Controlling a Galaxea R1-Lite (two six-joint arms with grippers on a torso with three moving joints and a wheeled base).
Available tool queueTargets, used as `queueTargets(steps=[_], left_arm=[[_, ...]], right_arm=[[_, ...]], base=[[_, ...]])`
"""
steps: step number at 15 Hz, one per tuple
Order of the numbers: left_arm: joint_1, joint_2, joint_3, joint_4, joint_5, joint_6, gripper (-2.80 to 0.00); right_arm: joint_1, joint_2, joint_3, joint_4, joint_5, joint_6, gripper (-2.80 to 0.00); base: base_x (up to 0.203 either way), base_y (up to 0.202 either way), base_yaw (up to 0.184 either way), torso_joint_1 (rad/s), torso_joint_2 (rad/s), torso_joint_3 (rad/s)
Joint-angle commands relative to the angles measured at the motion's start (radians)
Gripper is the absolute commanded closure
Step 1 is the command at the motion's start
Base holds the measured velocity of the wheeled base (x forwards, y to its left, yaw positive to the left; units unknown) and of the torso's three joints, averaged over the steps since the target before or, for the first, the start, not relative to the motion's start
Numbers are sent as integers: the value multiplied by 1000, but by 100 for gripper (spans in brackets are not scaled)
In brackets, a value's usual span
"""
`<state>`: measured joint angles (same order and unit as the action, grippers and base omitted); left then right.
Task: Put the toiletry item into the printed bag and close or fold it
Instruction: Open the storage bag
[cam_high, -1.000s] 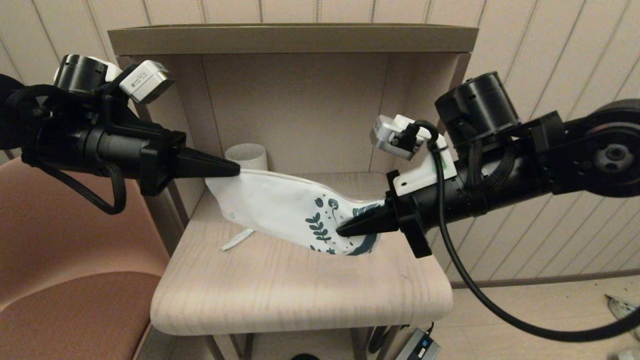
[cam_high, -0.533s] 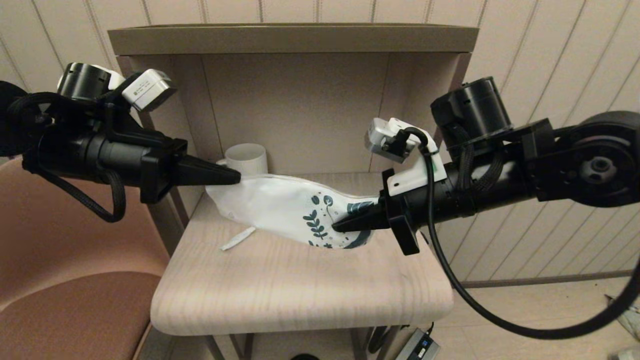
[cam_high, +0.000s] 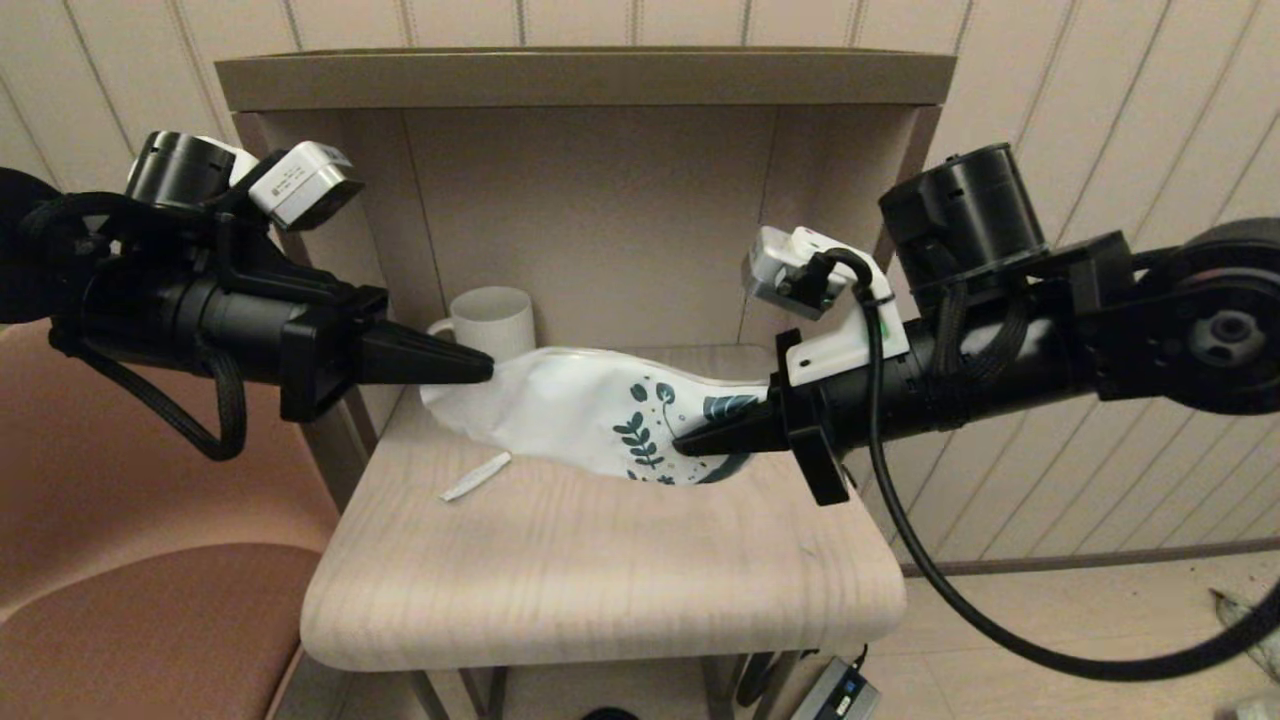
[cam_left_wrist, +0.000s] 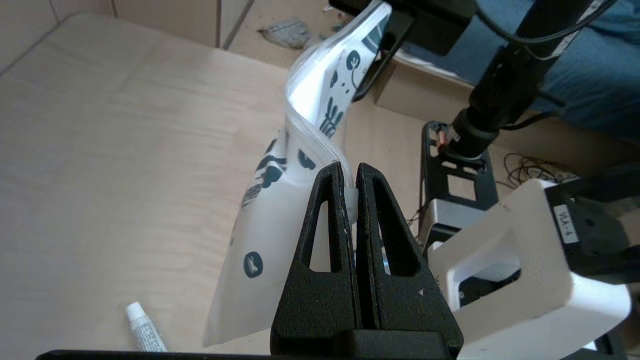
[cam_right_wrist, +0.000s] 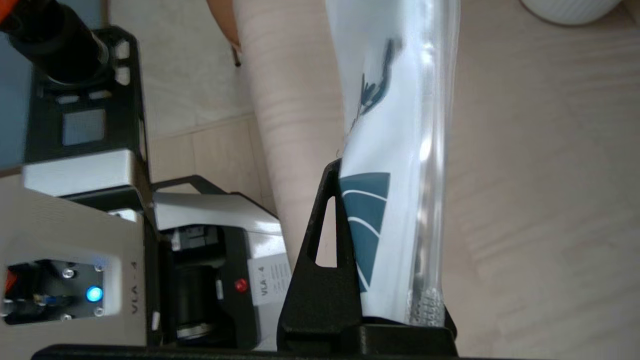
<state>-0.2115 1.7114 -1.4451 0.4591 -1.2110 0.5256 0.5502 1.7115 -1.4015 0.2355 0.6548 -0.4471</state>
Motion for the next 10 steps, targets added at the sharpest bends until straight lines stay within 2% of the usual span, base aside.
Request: queueTargets(steps=[1, 3, 10], left_arm=[[0, -3, 2, 3, -9, 1, 0], [0, -2, 0, 3, -9, 1, 0], [-1, 5, 27, -2, -10, 1, 0]], right_arm=[[-1, -10, 23, 2, -9, -13, 0], [-1, -13, 27, 2, -51, -18, 0], [0, -7, 6, 2, -67, -13, 0]], base=[[0, 0, 0, 0, 0, 0], [0, 0, 0, 0, 0, 0], [0, 0, 0, 0, 0, 0]])
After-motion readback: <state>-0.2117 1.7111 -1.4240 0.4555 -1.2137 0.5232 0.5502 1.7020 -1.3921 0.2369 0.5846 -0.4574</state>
